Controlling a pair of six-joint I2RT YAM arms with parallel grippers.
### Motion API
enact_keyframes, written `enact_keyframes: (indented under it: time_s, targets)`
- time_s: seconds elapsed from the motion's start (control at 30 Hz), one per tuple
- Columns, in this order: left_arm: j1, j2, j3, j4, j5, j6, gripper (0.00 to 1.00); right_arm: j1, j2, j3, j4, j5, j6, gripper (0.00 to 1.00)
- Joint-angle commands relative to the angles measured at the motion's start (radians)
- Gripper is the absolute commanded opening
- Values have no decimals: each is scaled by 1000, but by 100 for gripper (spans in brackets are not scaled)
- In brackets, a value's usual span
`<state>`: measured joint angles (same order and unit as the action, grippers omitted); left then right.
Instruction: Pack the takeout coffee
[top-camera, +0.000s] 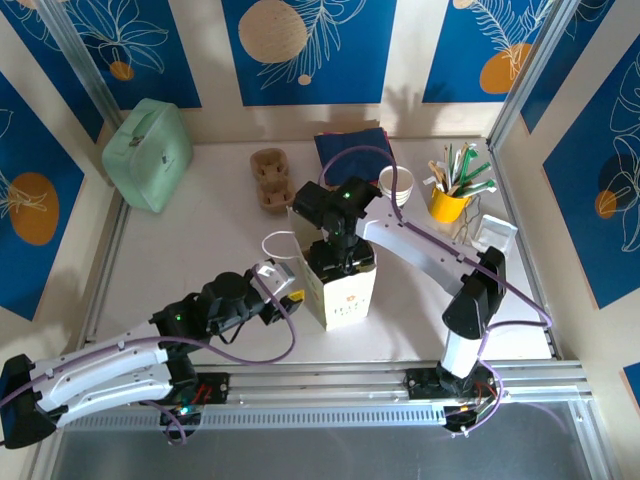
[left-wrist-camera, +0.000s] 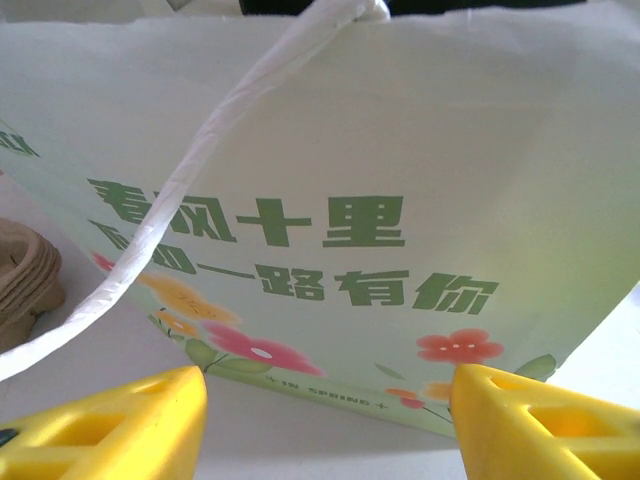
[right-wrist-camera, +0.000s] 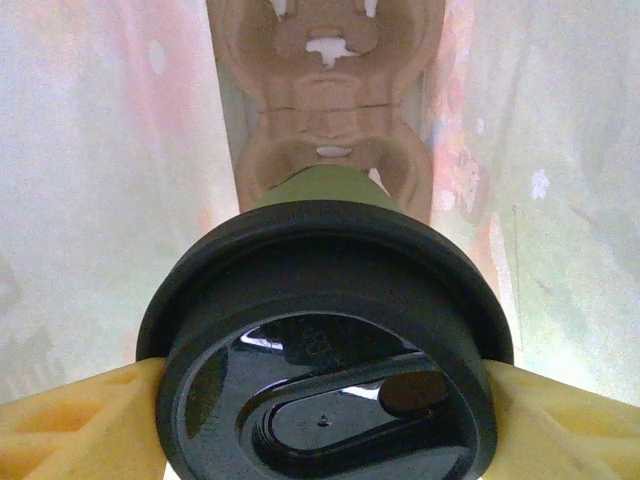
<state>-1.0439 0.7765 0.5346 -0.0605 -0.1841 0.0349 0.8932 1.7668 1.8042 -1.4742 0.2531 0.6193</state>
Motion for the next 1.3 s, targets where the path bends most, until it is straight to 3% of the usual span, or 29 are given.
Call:
enact_keyframes:
  time_s: [0.0, 1.27]
  targets:
    - [-7, 0, 8, 26, -6, 9, 65, -8, -31, -14, 8, -31, -15, 71]
    - [-7, -12, 1, 11, -18, 5, 66, -6, 39, -6, -1, 12, -49, 72]
